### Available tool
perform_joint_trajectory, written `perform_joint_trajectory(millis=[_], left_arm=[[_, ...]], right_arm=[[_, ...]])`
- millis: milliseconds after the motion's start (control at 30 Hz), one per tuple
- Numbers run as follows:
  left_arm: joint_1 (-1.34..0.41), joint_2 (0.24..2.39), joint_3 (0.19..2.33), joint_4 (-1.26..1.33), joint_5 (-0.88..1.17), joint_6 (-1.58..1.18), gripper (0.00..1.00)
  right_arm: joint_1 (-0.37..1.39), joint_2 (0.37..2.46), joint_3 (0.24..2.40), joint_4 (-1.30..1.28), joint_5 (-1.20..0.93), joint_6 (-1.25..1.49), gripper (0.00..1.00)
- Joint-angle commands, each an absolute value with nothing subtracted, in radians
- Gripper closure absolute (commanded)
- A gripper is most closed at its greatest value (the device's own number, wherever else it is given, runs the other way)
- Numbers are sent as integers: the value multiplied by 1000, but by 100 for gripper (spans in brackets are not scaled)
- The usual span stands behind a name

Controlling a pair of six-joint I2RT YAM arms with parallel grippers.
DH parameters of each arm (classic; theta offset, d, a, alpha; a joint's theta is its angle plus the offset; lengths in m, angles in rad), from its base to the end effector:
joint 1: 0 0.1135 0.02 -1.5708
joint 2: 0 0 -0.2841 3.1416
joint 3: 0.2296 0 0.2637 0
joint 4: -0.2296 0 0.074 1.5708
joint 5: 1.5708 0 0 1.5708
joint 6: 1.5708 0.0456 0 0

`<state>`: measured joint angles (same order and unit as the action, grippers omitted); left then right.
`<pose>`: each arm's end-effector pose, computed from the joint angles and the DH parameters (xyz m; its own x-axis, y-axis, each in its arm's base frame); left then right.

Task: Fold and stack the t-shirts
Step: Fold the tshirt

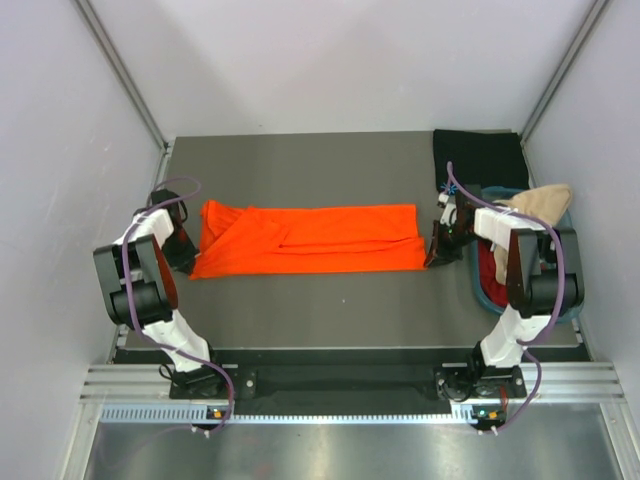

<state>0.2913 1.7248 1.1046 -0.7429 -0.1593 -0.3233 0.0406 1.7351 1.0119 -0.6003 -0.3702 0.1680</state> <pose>0.3159 0.1023 0.1774 -0.7887 -0.5639 -0.2448 -0.5963 0.7986 0.0817 0.3263 0.0298 0.1559 -0.9763 0.1164 -0.1827 0.0375 0.9214 0.3868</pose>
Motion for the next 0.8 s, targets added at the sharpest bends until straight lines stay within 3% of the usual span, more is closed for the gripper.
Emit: perform_joint_trajectory(millis=[0, 300, 333, 467, 667, 767], left_arm=[[295, 1733, 1101, -742, -235, -334, 100], [295, 1724, 1106, -756, -255, -345, 98], [295, 1698, 1111, -759, -252, -353, 81], [293, 1618, 1159, -804, -230, -376, 42], [261, 1499, 1209, -836, -170, -397, 38], [189, 1447, 1200, -827, -108, -425, 45]], right_arm=[[15, 1756, 1011, -627, -324, 156, 100], [14, 1766, 1037, -652, -276, 153, 97], [15, 1755, 1045, -669, -267, 153, 91], [24, 1710, 1124, -736, -221, 150, 81], [112, 1670, 1253, -802, -172, 149, 71], [213, 1698, 1322, -795, -199, 176, 69]])
